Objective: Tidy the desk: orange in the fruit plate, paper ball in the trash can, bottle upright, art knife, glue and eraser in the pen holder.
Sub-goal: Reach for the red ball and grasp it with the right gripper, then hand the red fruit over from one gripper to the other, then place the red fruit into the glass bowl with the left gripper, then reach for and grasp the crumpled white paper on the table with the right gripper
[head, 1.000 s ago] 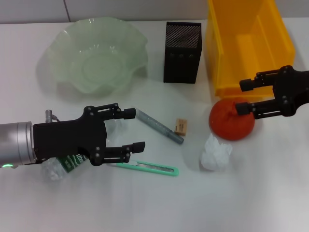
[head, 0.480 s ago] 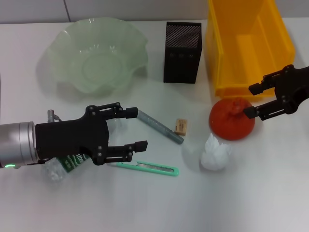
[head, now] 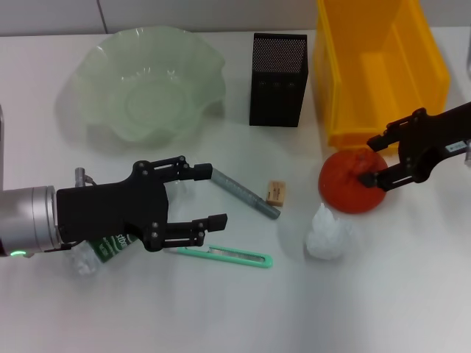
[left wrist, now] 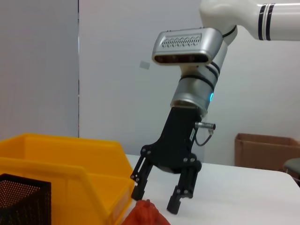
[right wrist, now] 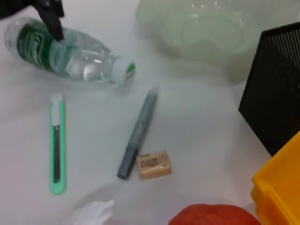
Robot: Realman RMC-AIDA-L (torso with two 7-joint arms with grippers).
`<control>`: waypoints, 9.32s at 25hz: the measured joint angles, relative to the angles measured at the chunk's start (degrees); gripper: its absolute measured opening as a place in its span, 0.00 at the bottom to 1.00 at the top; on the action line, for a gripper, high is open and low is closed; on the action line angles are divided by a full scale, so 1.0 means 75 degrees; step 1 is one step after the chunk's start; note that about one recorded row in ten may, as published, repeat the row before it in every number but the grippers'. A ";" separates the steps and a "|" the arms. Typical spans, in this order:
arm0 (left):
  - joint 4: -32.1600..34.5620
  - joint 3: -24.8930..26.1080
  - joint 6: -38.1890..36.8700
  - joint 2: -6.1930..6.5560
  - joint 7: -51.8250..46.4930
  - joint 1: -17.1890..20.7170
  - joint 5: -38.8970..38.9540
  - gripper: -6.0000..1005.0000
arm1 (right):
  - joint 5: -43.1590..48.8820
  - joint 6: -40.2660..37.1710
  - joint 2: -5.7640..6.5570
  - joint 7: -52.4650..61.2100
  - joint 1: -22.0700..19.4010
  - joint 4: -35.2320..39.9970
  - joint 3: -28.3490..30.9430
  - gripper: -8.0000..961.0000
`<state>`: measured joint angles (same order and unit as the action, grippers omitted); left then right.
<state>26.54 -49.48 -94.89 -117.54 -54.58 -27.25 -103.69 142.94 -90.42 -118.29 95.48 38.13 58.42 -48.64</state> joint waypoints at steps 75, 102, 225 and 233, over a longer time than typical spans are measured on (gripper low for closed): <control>-0.0765 0.0652 0.0103 -0.0161 0.0017 -0.0597 0.0118 0.63 | -0.4499 -0.0771 -0.0118 -0.4230 -0.0465 -0.3482 0.0735 0.10; -0.0808 0.0620 0.0562 -0.0147 0.0024 -0.0830 0.0058 0.44 | -0.4564 -0.0437 -0.0131 -0.4403 -0.0347 -0.3807 0.0708 0.13; -0.0028 -0.1434 0.0100 0.0722 -0.0444 0.0886 0.1818 0.82 | -0.5917 0.0243 0.0056 -0.5152 -0.1640 -0.4943 0.0822 0.73; 0.0001 -0.1420 0.0113 0.0691 -0.0364 0.0892 0.1727 0.81 | -0.4501 -0.0972 0.0077 -0.2530 -0.1570 -0.2416 0.0831 0.73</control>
<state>26.54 -60.13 -94.04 -112.36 -57.31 -20.56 -90.75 109.19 -97.71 -117.71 76.51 26.36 40.30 -42.40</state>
